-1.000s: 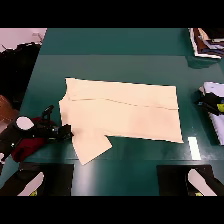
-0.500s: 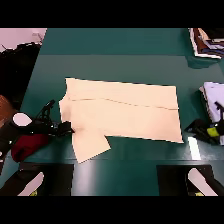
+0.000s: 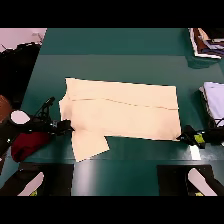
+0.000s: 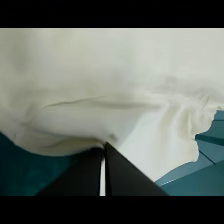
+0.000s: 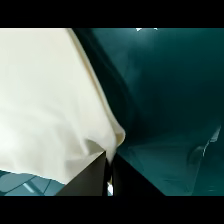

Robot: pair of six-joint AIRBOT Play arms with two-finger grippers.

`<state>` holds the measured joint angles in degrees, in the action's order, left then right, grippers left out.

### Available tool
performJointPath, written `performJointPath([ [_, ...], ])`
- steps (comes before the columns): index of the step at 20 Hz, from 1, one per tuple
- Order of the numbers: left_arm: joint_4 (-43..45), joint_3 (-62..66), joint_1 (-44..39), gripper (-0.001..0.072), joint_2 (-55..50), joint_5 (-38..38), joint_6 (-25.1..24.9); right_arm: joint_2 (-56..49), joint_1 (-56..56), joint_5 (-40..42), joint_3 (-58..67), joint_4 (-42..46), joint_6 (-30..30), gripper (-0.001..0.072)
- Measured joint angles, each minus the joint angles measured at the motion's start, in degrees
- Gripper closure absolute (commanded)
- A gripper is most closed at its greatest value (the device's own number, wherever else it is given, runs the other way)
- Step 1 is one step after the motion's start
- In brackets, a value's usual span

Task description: Fold the shirts.

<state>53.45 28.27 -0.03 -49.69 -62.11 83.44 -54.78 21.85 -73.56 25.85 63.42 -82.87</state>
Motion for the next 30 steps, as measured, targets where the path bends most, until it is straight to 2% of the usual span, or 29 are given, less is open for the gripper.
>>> performJointPath([
  [3,1.11,0.04,0.02,0.0685,0.59,-3.61,-0.63,0.02,-2.84,-1.09,1.97,1.99,0.02,0.0695],
  [6,3.52,-0.13,0.02,0.0685,5.46,-8.63,0.68,2.16,-4.92,-6.67,6.29,6.45,0.04,0.0696],
  [12,3.85,1.18,-0.02,0.0685,23.63,-22.25,11.10,16.68,-4.90,-15.52,10.78,12.94,-0.46,0.0697],
  [14,3.28,3.82,0.00,0.0685,25.92,-23.52,13.62,20.02,-3.91,-17.27,12.81,13.35,-0.57,0.0697],
  [16,2.93,6.93,0.00,0.0685,25.07,-21.97,13.92,20.44,-3.74,-17.75,15.89,12.74,-0.59,0.0697],
  [19,2.95,10.78,0.00,0.0684,17.53,-15.58,9.99,15.06,-6.67,-14.99,21.51,11.04,-0.61,0.0697],
  [26,2.97,21.20,0.00,0.0681,-9.49,0.55,2.45,-12.35,-15.56,-6.54,39.06,9.46,-0.70,0.0694],
  [27,2.95,23.12,0.00,0.0629,-12.87,1.70,1.66,-16.02,-16.11,-6.12,41.46,8.87,-0.70,0.0693],
  [28,2.95,24.74,0.00,0.0285,-15.69,2.67,1.01,-19.65,-16.48,-5.68,43.85,7.58,-0.31,0.0653],
  [29,2.95,26.32,0.00,0.0046,-18.10,3.37,0.57,-22.58,-16.57,-5.60,45.81,5.77,0.90,0.0472],
  [30,2.95,27.67,0.02,0.0059,-19.85,4.00,0.24,-25.14,-16.48,-5.57,47.60,3.58,2.38,0.0324],
])
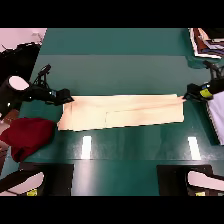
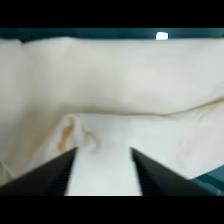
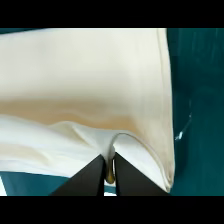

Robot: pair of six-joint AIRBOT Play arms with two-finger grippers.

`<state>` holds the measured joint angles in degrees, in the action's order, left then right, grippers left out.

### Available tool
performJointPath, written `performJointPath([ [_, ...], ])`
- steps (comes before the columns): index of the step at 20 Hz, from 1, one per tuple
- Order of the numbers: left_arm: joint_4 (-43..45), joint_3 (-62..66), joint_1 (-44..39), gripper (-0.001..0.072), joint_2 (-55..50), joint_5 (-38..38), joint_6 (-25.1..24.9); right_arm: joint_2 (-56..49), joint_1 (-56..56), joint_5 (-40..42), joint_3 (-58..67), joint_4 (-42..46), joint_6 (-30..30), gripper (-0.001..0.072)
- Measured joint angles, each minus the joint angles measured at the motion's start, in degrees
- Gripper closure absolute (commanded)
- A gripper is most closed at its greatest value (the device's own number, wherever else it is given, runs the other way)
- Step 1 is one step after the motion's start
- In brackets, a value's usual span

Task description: Fold the shirts.

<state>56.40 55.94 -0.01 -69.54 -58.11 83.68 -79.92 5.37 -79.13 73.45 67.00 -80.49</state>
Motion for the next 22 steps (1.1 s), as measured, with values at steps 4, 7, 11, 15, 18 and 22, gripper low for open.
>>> performJointPath([
  [4,-0.52,4.28,0.00,0.0677,-3.13,-0.11,-0.74,-5.73,3.13,-1.36,3.91,-9.49,5.57,0.0293],
  [7,-3.41,5.90,-0.37,0.0682,-3.85,-1.14,-2.19,-5.90,7.45,-2.73,2.05,-12.22,8.94,0.0293],
  [11,-6.12,6.60,-4.98,0.0683,-4.26,0.33,-3.52,-5.29,14.60,-3.93,-4.87,-13.73,12.74,0.0174],
  [15,-7.04,6.82,-13.25,0.0683,-4.57,5.88,-4.00,-8.02,18.99,-3.65,-11.08,-14.78,15.21,0.0182],
  [18,-7.41,7.34,-18.93,0.0683,-6.34,9.88,-4.07,-10.95,19.19,-3.50,-13.38,-17.55,17.42,0.0236],
  [22,-8.35,10.19,-24.39,0.0683,-12.02,12.46,-3.19,-12.74,15.74,-1.86,-14.14,-20.63,20.06,0.0636],
])
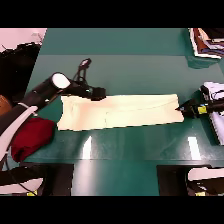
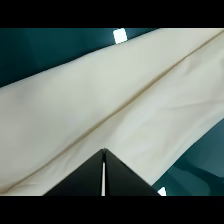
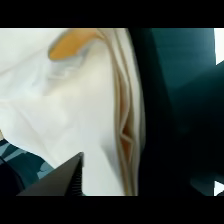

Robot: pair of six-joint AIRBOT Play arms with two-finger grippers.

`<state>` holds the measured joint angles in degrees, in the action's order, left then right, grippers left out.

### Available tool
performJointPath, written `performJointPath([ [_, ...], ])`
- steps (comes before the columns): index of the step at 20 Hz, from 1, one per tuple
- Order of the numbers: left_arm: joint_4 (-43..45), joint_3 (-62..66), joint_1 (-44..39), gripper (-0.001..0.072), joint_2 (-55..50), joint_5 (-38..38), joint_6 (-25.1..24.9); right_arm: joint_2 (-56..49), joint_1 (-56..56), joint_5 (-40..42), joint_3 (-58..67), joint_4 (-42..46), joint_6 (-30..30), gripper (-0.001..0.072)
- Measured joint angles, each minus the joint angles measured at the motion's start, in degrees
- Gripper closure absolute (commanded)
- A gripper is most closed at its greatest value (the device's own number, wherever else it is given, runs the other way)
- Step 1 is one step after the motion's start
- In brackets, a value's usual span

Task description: Fold the shirts.

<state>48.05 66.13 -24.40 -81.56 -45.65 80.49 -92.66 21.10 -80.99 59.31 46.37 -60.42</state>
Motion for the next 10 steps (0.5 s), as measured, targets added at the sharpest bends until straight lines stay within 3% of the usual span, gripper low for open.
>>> performJointPath([
  [1,-0.44,1.18,-1.09,0.0683,-1.68,0.26,0.13,-0.17,-1.14,0.46,0.22,-0.20,0.42,0.0695],
  [6,-1.86,8.11,-6.14,0.0683,-10.86,-0.26,0.46,3.06,-5.86,-0.09,4.87,-1.49,1.31,0.0696],
  [10,-1.75,10.47,-8.13,0.0682,-15.06,-1.77,0.55,11.43,-10.14,-2.01,11.89,-1.73,-1.92,0.0696],
])
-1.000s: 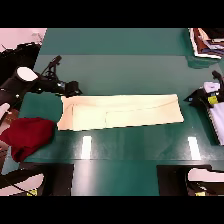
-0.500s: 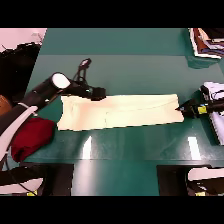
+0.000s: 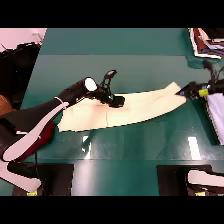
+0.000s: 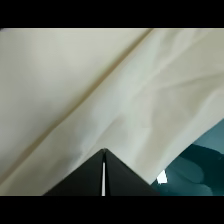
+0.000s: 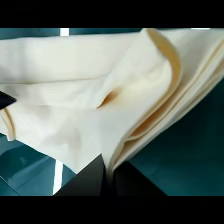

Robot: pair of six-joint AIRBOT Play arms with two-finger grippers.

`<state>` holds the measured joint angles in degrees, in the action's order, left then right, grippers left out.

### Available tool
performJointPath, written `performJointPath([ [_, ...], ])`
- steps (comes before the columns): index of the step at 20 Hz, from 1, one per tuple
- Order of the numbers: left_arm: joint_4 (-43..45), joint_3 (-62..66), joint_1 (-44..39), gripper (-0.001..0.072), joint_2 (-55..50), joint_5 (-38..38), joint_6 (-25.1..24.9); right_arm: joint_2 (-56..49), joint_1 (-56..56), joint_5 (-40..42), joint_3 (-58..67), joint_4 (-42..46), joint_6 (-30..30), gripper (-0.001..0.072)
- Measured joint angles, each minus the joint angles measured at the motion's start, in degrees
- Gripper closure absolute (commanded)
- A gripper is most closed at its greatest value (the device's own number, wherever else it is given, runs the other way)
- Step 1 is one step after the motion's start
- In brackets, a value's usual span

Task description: Fold the shirts.

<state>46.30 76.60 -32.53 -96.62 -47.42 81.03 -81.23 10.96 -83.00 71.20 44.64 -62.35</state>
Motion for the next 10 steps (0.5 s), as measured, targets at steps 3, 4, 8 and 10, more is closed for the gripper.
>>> performJointPath([
  [3,0.50,0.55,-0.39,0.0683,-1.14,-0.13,0.07,5.84,-4.13,-0.17,6.12,-0.07,-2.99,0.0696],
  [4,0.61,0.68,-0.46,0.0683,-1.29,-0.04,0.07,7.37,-5.81,-0.17,8.26,-0.11,-3.85,0.0696],
  [8,0.61,0.85,-0.66,0.0682,-1.64,1.68,0.07,9.79,-13.55,0.79,14.84,-0.13,-6.91,0.0696],
  [10,0.59,0.87,-0.63,0.0683,-1.75,2.45,0.04,9.51,-17.92,1.20,16.90,-0.09,-7.69,0.0696],
])
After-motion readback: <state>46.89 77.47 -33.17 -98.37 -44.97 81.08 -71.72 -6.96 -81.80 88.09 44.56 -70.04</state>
